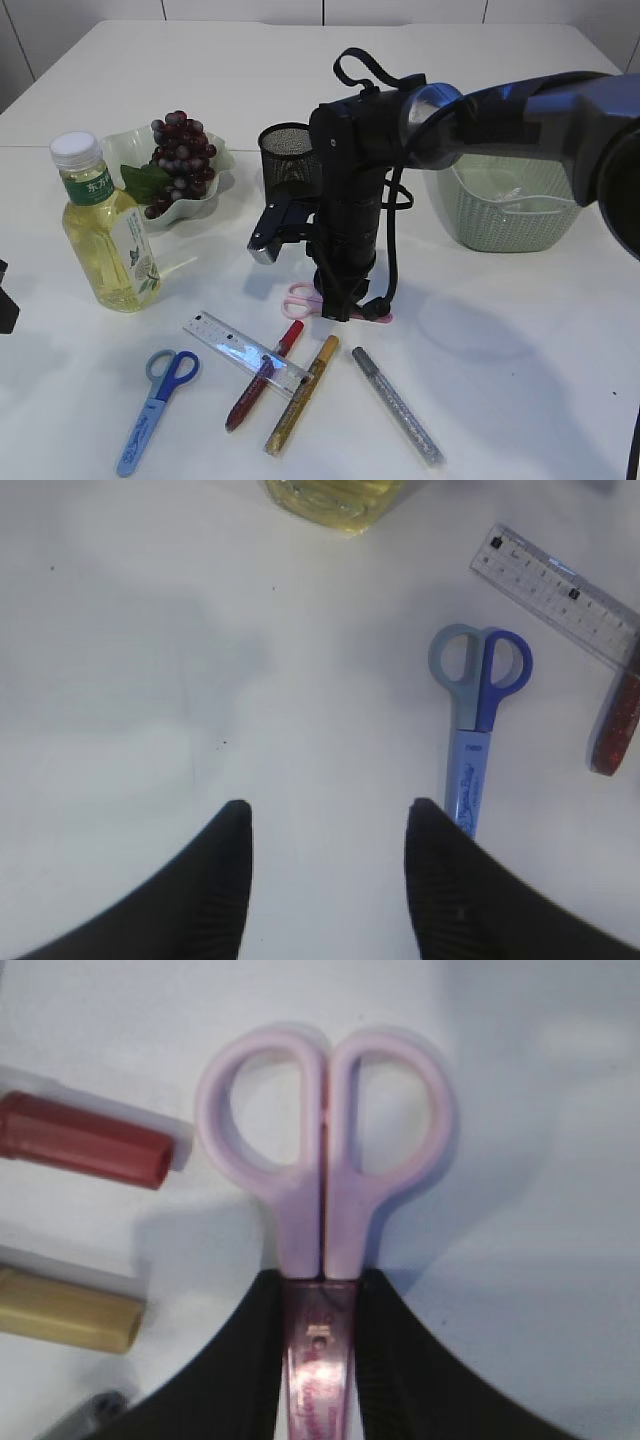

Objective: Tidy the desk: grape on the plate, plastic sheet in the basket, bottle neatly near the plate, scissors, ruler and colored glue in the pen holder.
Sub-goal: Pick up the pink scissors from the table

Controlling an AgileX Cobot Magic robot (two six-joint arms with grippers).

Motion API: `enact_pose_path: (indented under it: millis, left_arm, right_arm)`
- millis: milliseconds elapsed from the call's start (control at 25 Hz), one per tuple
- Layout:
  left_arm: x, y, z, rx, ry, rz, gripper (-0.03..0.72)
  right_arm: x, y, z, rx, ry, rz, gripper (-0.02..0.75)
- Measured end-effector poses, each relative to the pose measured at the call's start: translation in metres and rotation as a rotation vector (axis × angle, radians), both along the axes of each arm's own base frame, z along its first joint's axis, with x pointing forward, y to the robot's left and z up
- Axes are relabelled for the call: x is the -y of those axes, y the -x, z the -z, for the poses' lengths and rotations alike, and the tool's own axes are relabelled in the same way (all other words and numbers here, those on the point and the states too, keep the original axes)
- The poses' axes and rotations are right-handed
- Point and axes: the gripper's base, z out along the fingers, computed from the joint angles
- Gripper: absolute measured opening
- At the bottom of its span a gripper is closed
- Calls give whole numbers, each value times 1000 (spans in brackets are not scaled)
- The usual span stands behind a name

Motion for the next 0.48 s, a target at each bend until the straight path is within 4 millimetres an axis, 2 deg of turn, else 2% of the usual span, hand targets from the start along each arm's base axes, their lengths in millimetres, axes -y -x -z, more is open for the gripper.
enact_pose_path:
  millis: [480]
  left_arm:
    - [0, 0, 0, 0, 0, 0, 362]
  right_arm:
    - [0, 0, 0, 0, 0, 0, 185]
